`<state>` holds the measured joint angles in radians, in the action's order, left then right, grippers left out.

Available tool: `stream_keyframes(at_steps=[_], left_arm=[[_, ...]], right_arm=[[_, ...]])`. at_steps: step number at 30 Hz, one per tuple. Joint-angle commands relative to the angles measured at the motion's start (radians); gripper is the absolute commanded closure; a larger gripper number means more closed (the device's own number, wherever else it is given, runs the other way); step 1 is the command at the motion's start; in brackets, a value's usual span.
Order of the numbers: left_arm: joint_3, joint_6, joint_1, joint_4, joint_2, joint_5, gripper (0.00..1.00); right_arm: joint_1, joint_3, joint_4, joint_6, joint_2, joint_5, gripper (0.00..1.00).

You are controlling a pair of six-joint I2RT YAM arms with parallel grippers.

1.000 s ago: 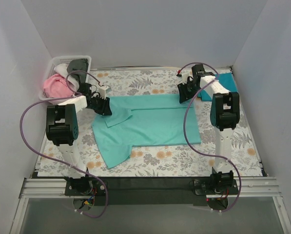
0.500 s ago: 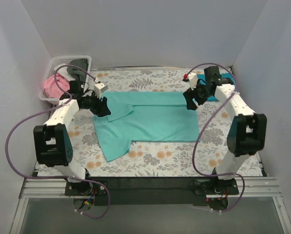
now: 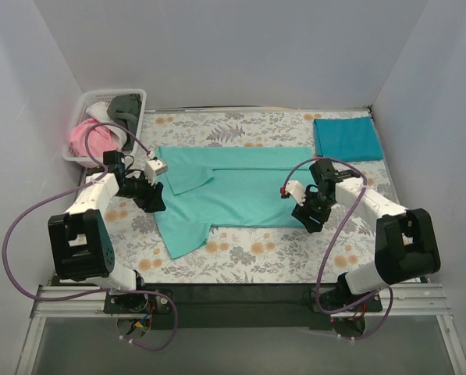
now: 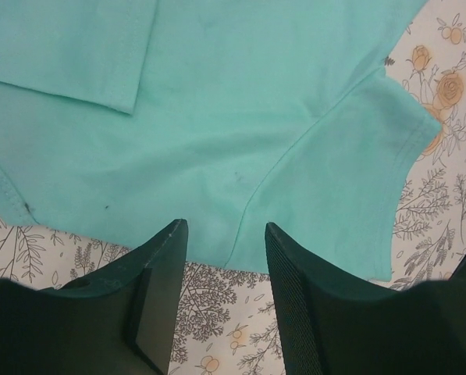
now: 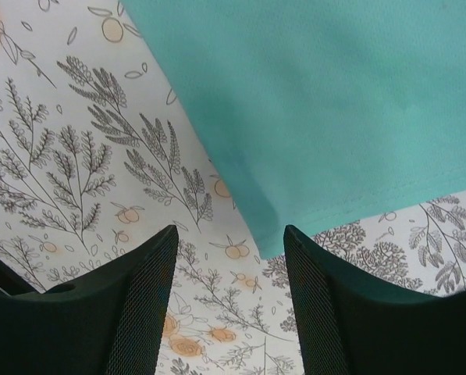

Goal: Fold and stack the t-shirts
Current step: Fold the tshirt

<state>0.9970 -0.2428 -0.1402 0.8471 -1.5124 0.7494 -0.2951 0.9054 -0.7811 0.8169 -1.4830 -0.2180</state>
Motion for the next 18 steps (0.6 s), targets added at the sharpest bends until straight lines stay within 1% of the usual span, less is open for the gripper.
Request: stream_keyframes(at_steps=[1, 5, 10, 11, 12, 14, 15, 17, 18], left_arm=[[-0.029, -0.062, 0.001, 0.007, 0.052, -0.019, 0.57], [-0.058, -0.104, 0.002, -0.022, 0.057, -0.031, 0.57], [-0.109, -0.194, 0.005, -0.042, 0.064, -0.048, 0.59], [-0.116, -0.205, 0.005, -0.063, 0.06, -0.054, 0.59], [-0.123, -0.214, 0.004, -0.068, 0.057, -0.065, 0.59], [-0.127, -0.225, 0.008, -0.083, 0.041, -0.074, 0.6], [-0.132, -0.234, 0.01, -0.085, 0.034, -0.088, 0.6], [-0.143, -0.268, 0.017, -0.086, 0.026, -0.107, 0.61], [-0.153, -0.285, 0.021, -0.086, 0.029, -0.12, 0.61]], right_arm=[[-0.003, -0.02, 0.039, 0.059, 0.062, 0.052, 0.45], [-0.006, -0.059, 0.071, 0.073, 0.069, 0.069, 0.46], [-0.015, -0.097, 0.123, 0.074, 0.047, 0.095, 0.55], [-0.016, -0.103, 0.132, 0.076, 0.044, 0.101, 0.59], [-0.015, -0.109, 0.14, 0.073, 0.037, 0.111, 0.65], [-0.018, -0.123, 0.158, 0.073, 0.03, 0.118, 0.71], [-0.021, -0.126, 0.161, 0.068, 0.024, 0.124, 0.76], [-0.022, -0.129, 0.166, 0.064, 0.02, 0.127, 0.83], [-0.022, -0.128, 0.166, 0.062, 0.017, 0.129, 0.86]])
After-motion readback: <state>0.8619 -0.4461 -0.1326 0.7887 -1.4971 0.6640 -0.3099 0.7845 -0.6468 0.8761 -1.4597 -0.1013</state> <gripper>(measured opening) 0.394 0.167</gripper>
